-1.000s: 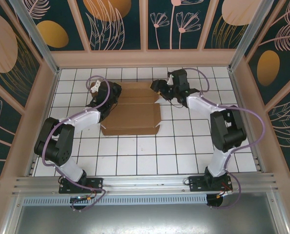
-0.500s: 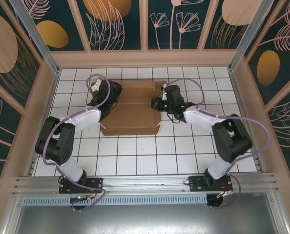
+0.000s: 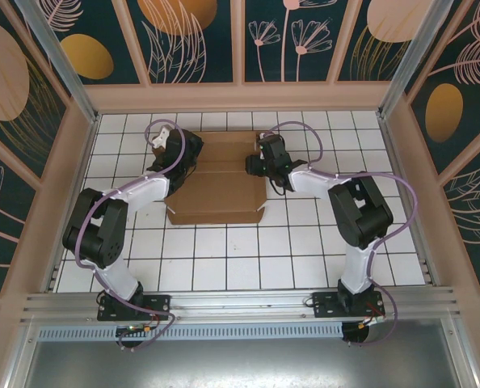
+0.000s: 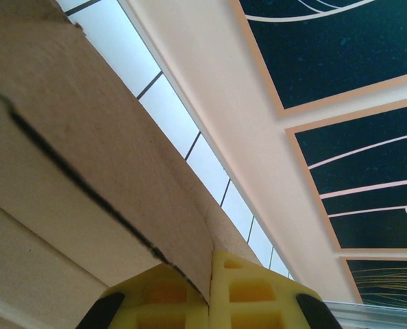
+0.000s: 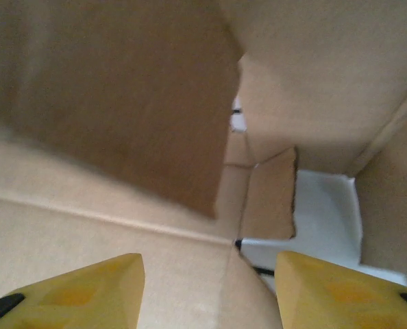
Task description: Fold the paper box
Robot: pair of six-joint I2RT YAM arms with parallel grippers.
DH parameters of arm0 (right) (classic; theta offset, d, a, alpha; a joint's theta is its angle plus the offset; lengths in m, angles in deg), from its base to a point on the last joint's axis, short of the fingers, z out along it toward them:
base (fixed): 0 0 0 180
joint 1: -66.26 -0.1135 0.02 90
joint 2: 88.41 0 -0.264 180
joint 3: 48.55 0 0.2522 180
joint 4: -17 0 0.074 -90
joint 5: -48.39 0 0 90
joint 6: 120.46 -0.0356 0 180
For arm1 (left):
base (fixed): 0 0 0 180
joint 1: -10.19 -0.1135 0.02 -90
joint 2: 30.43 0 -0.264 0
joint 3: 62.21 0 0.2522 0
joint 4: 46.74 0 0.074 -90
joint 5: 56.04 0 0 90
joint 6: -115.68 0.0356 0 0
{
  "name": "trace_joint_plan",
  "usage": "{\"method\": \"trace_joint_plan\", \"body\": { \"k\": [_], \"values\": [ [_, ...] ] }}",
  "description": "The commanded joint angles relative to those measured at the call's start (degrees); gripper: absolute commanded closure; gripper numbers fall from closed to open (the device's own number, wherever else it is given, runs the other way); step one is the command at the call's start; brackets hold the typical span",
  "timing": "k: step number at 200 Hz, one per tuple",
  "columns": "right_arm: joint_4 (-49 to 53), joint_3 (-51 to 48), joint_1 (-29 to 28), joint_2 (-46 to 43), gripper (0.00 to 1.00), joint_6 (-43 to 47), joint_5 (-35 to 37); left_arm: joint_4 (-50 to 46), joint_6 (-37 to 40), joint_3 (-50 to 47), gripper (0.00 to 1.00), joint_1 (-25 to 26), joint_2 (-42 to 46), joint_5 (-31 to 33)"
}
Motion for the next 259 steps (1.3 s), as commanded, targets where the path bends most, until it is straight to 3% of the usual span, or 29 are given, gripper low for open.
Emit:
{"method": "trace_joint_plan", "body": {
  "k": [1, 36, 95, 130, 193, 259],
  "values": [
    [-1.08, 1.49, 1.82, 2.52, 0.47, 0.62, 4.40, -6.42, 2.40, 0.14, 1.00, -0.09, -2.37, 0.92],
    [0.20, 4.19, 3.27, 6.42, 0.39, -1.51, 1.58, -6.41, 2.39, 0.38, 1.00, -0.09, -2.49, 0.43],
    [-8.16, 4.30, 3.45, 8.90, 0.37, -5.60, -19.70, -6.25, 2.17, 0.16, 1.00, -0.09, -2.95, 0.21],
    [-8.20, 6.63, 3.44, 11.97, 0.37, -6.64, -26.06, -5.51, 2.06, -0.24, 1.00, -0.09, -2.64, -0.14],
    [-4.69, 8.88, 4.32, 15.18, 0.37, -5.84, -27.97, -4.92, 1.92, -1.05, 1.00, -0.09, -2.40, -1.02],
    [-6.74, 0.52, 5.67, 0.52, 0.36, -0.87, -27.60, -5.02, 3.73, -1.69, 1.00, -0.15, -1.65, 0.34]
  ]
}}
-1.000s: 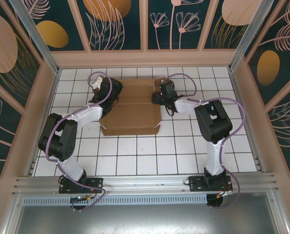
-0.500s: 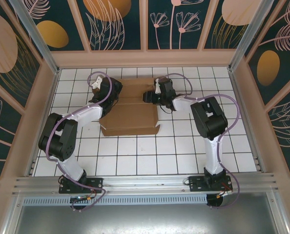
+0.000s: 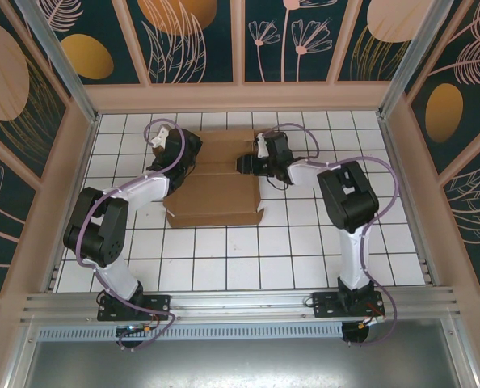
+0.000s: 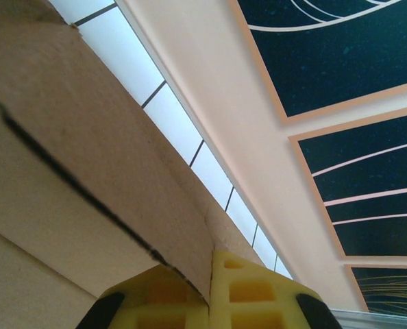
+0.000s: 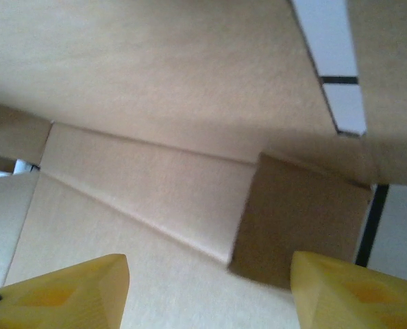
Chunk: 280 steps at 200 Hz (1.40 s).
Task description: Fold the paper box
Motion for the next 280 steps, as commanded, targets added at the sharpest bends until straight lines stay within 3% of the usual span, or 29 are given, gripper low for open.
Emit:
{"method": "trace_joint_plan", "body": {
  "k": [1, 31, 74, 99, 115, 131, 147, 168, 195, 280],
  "values": [
    [-0.52, -3.26, 1.02, -8.38, 0.36, 2.66, -1.07, -5.25, 3.11, -1.89, 1.00, 0.21, -1.06, -0.27],
    [-1.57, -9.38, 2.77, -17.08, 0.40, 4.95, 3.15, -5.07, 3.37, -1.84, 1.00, 0.24, -0.88, -0.64],
    [-14.47, -21.57, 10.68, -29.10, 0.50, 0.68, 6.26, -6.52, 2.71, -0.48, 1.00, 0.20, -1.30, -1.35],
    [-9.71, -16.89, 14.55, -24.37, 0.53, 3.71, 6.60, -7.86, 2.27, 0.85, 1.00, 0.20, -1.25, -1.45],
    [-6.69, -13.48, 14.95, -20.39, 0.52, 10.49, 8.45, -8.73, 2.03, 1.92, 1.00, 0.20, -1.26, -2.12],
    [-10.49, -14.33, 14.92, -17.95, 0.51, 19.13, 9.05, -9.60, 1.78, 2.83, 1.00, 0.20, -1.40, -2.48],
    [-14.63, -15.15, 14.89, -16.03, 0.52, 27.08, 6.08, -10.32, 1.94, 3.59, 1.00, 0.20, -1.80, -2.66],
    [-12.96, -12.34, 14.42, -13.30, 0.51, 33.01, 1.23, -11.33, 2.28, 4.65, 1.00, 0.02, -2.49, -3.28],
    [-11.21, -9.95, 13.35, -10.91, 0.51, 36.77, -4.11, -12.09, 2.21, 5.78, 1.00, -0.44, -3.76, -4.48],
    [-10.86, -7.79, 9.92, -7.49, 0.52, 42.57, -8.41, -11.35, 2.91, 6.80, 1.00, -1.20, -4.05, -6.88]
  ]
}}
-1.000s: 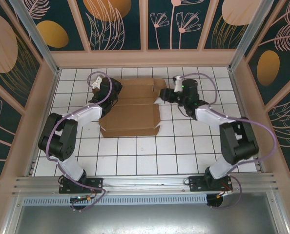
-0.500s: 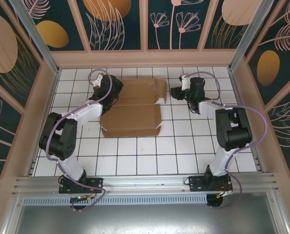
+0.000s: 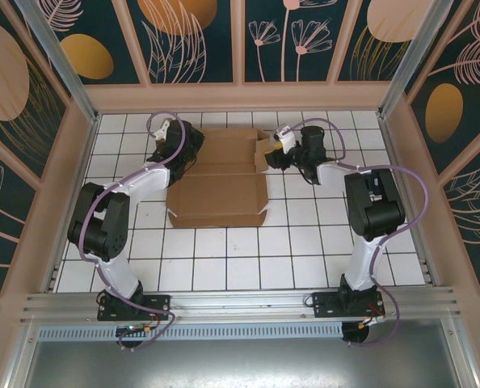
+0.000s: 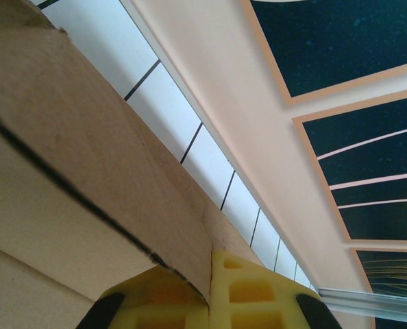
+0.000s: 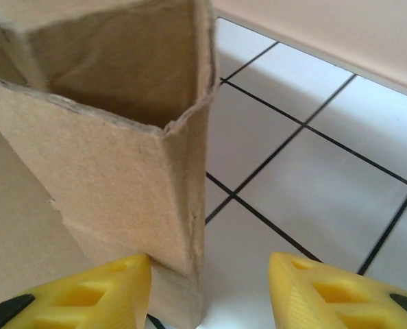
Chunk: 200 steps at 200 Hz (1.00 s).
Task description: Fold the paper box
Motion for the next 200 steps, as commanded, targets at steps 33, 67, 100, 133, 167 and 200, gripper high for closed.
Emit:
{"method": "trace_joint_plan", "body": {
  "k": [33, 67, 100, 133, 167, 200],
  "values": [
    [-1.40, 1.90, -2.18, 1.18, 0.52, 2.80, -2.16, -4.20, 1.99, 0.08, 1.00, -0.09, -1.38, -2.69],
    [-0.92, 3.33, -4.02, 1.56, 0.52, 2.98, 1.79, -3.65, 1.72, -0.96, 1.00, -0.09, -0.86, -3.63],
    [-1.45, 3.80, -6.19, 1.88, 0.57, 2.58, 8.01, -2.70, 0.88, -3.67, 1.00, -0.08, 1.11, -5.23],
    [-1.79, 4.45, -7.13, 3.13, 0.57, 0.78, 15.96, -1.88, 0.38, -6.40, 1.00, -0.09, 2.83, -5.31],
    [-1.53, 5.42, -7.27, 4.24, 0.51, -1.48, 17.92, -1.96, 0.16, -7.14, 1.00, -0.09, 3.01, -5.48],
    [-0.22, 7.49, -7.57, 5.61, 0.51, -2.46, 20.50, -2.14, -0.08, -7.06, 1.00, -0.09, 3.44, -5.42]
  ]
}}
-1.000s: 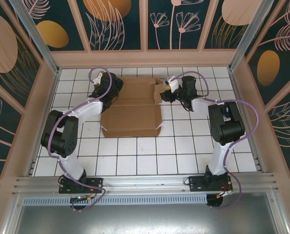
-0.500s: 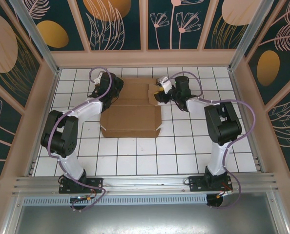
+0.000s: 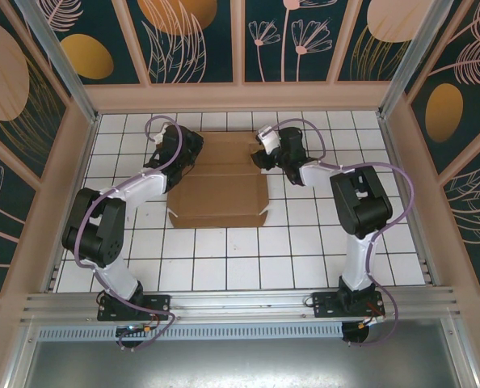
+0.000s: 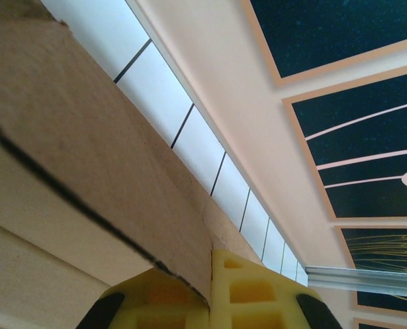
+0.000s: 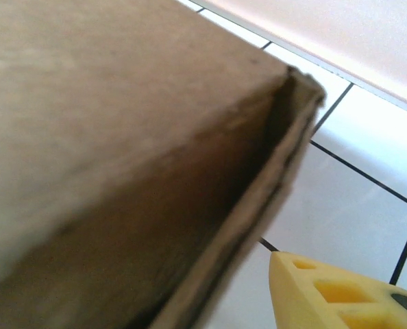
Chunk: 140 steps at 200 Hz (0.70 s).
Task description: Fold the paper box
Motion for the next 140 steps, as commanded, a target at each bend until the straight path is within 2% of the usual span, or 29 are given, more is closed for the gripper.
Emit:
{"method": "trace_joint_plan", "body": {
  "k": [1, 54, 82, 105, 140],
  "values": [
    [-0.33, 2.91, -0.01, 1.73, 0.51, -1.55, 5.05, -5.26, 0.34, -2.08, 1.00, 0.04, 0.23, -2.02],
    [2.39, 5.67, -0.57, 4.04, 0.62, -2.90, 8.66, -5.17, -0.59, -2.33, 1.00, 0.02, 0.30, -2.20],
    [5.29, 7.59, -1.40, 5.11, 0.73, -3.73, 11.94, -5.32, -1.40, -2.43, 1.00, 0.02, 0.32, -2.24],
    [6.11, 7.59, -2.07, 5.33, 0.79, -4.52, 14.72, -5.61, -2.44, -1.96, 1.00, 0.02, 0.02, -2.46],
    [7.42, 7.69, -2.97, 5.38, 0.80, -7.21, 20.70, -5.79, -3.37, -1.37, 1.00, 0.00, -0.03, -2.37]
  ]
}}
